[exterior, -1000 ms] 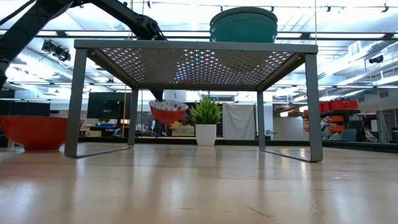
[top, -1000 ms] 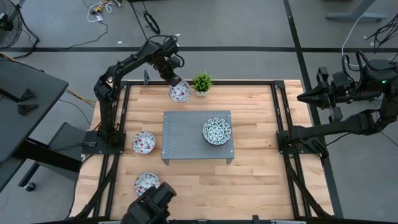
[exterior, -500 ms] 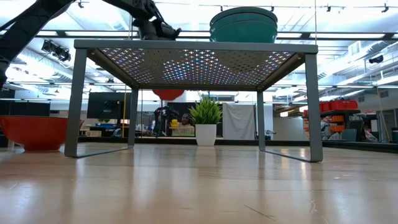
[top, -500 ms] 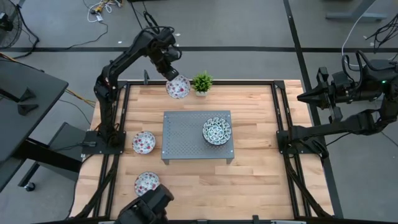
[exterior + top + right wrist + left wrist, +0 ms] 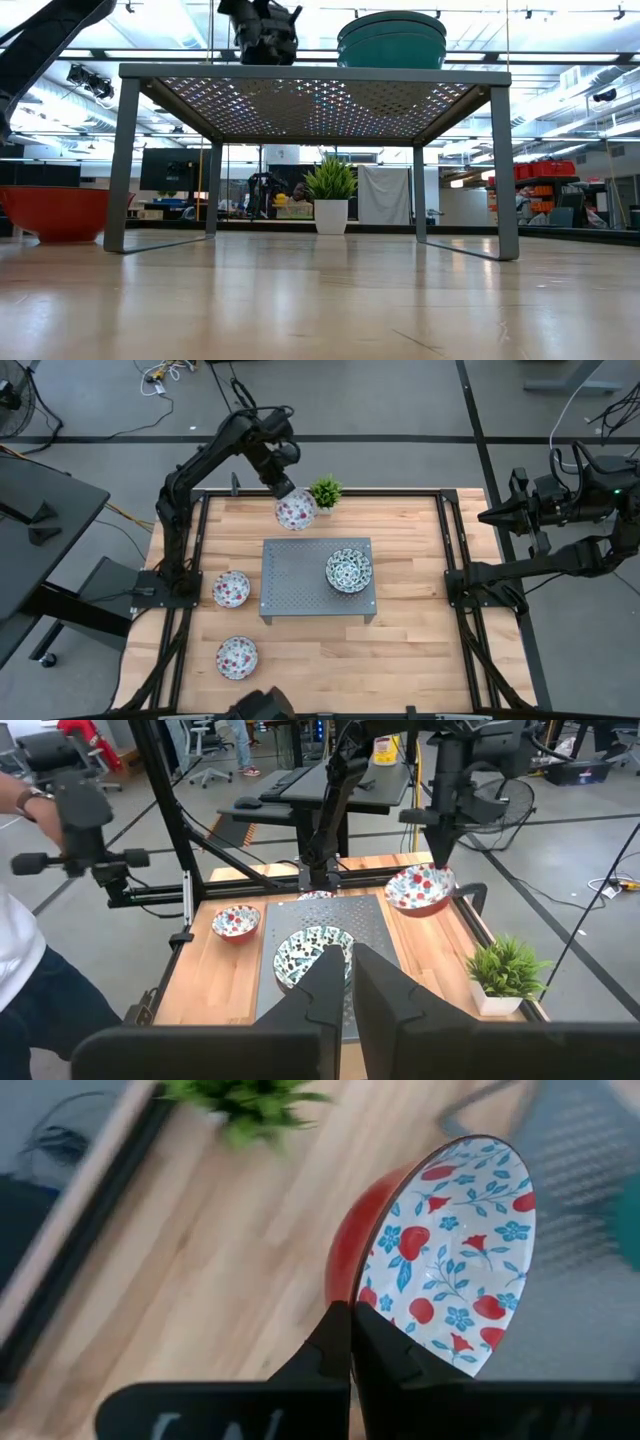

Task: Pick & Place Mini bowls
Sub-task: Put the top red patterned bowl on the shelf

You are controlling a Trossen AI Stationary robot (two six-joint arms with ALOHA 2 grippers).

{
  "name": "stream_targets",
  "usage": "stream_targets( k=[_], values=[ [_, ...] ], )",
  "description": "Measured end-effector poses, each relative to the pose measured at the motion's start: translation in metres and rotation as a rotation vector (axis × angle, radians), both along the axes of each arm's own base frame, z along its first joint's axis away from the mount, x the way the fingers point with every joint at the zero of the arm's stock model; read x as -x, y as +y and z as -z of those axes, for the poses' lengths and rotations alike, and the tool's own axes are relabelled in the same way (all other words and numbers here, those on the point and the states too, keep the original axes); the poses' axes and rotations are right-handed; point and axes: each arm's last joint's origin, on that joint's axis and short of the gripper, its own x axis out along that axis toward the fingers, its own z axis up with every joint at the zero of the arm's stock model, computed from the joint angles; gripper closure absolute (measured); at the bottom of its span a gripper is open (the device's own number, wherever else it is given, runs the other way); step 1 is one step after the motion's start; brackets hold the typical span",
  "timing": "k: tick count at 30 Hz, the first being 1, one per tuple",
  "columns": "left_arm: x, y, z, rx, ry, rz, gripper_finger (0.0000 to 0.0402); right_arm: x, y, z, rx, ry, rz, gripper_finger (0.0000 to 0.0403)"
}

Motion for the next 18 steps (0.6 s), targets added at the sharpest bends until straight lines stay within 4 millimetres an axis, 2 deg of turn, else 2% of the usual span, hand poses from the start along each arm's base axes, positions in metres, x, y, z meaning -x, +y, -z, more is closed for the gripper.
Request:
stream_targets(
  k=[10, 18],
  values=[
    [-0.020, -0.031, -0.003, 0.025, -0.020, 0.080, 0.0400, 0.000, 0.000, 0.000, 0.000, 0.000, 0.000, 0.0373],
    [-0.014, -0.056, -0.023, 0.012, -0.069, 0.110, 0.0400, 0.000, 0.000, 0.000, 0.000, 0.000, 0.000, 0.0373]
  ],
)
